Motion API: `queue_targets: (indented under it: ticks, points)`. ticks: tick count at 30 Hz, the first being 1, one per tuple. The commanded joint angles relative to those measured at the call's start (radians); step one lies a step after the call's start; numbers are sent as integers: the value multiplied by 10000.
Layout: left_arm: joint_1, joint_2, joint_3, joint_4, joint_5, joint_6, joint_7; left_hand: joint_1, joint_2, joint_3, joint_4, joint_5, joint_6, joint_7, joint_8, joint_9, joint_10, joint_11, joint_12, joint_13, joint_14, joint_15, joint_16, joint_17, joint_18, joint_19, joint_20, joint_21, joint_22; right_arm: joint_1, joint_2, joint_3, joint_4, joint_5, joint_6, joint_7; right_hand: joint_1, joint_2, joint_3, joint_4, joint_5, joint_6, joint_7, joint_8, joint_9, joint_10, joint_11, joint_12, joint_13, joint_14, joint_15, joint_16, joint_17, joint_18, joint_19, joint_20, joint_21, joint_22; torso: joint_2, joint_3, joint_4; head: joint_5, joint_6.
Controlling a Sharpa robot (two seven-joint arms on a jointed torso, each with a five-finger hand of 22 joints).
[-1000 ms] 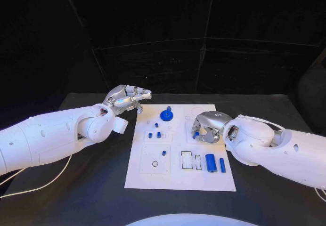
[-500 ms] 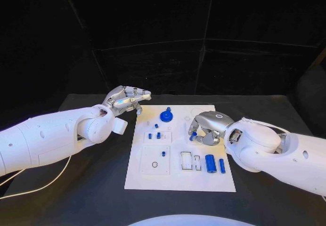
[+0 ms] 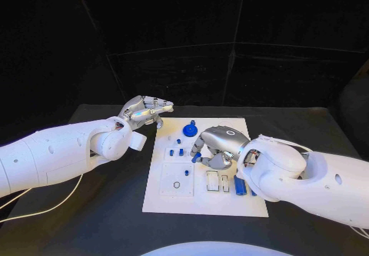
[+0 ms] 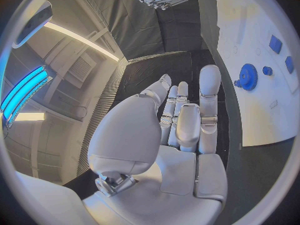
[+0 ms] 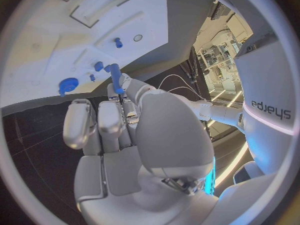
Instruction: Assemble the parts on the task board
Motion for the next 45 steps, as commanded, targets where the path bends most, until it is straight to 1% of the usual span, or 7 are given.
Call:
queue_targets:
  ticks: [1,5,8,18,29,36,45]
  points:
    - [15,7,8,31,33,99,46,127,5,34,5,59,-66,5,21,-12,63,33,57,-10,45,41,60,6,-43,93,-7,-35,14,-26,354,-6,-156,430,-40,495,68,-16,70,-6,49,58,26,-43,-10,410,-356,-16,122,75,-63,57,-3,-70,67,-12,45,4,4,-1,9,59,-46]
    - [17,-13,8,68,33,85,46,132,13,45,2,59,-67,6,26,-11,63,33,60,-14,46,41,64,10,-44,94,-7,-30,19,-182,751,-22,-377,576,90,787,73,-20,108,-43,51,73,23,-41,-8,421,-355,-26,126,67,-61,40,-45,-65,51,-11,39,-13,15,-15,0,94,-90]
    - [18,-21,8,83,33,79,46,132,13,45,2,59,-67,6,26,-11,63,33,60,-14,46,41,64,10,-44,94,-7,-30,19,-333,1011,-27,-576,621,176,958,72,-35,125,-68,54,75,24,-45,-9,424,-353,-36,127,66,-59,42,-46,-65,48,-10,41,-13,11,1,-25,158,-138]
    - [22,-40,8,117,33,48,55,132,13,45,2,59,-67,6,26,-11,63,33,60,-14,46,41,64,10,-44,94,-7,-30,19,-706,1607,-70,-1289,573,592,1236,60,-47,188,-127,70,59,38,-64,-15,413,-339,-74,125,62,-51,46,-53,-63,38,-5,46,-14,-7,4,-5,272,-245]
    - [23,-9,8,105,33,60,64,132,13,45,2,59,-67,6,26,-11,63,33,60,-14,46,41,64,10,-44,94,-7,-30,19,-784,1773,-250,-1566,446,889,1252,48,-56,202,-142,73,49,44,-72,-18,409,-333,-86,124,62,-47,49,-51,-63,36,-3,49,-11,-10,5,-16,335,-283]
    - [23,-2,8,100,33,56,63,117,9,46,10,56,-73,12,32,-11,62,39,62,-20,42,43,60,-6,-40,88,-6,-52,2,-795,1805,-274,-1658,372,1207,1147,41,-59,220,-160,79,44,47,-78,-19,409,-329,-97,124,59,-43,46,-62,-62,30,0,49,-14,1,3,-13,342,-278]
    - [23,-6,8,104,33,61,59,107,5,45,15,56,-79,15,32,-12,59,42,62,-23,39,45,57,-14,-39,85,-5,-60,-4,-836,1902,-287,-1822,171,1233,1060,22,-63,225,-163,79,47,51,-78,-19,412,-326,-102,125,57,-40,42,-72,-59,19,2,43,-27,0,1,-10,342,-284]
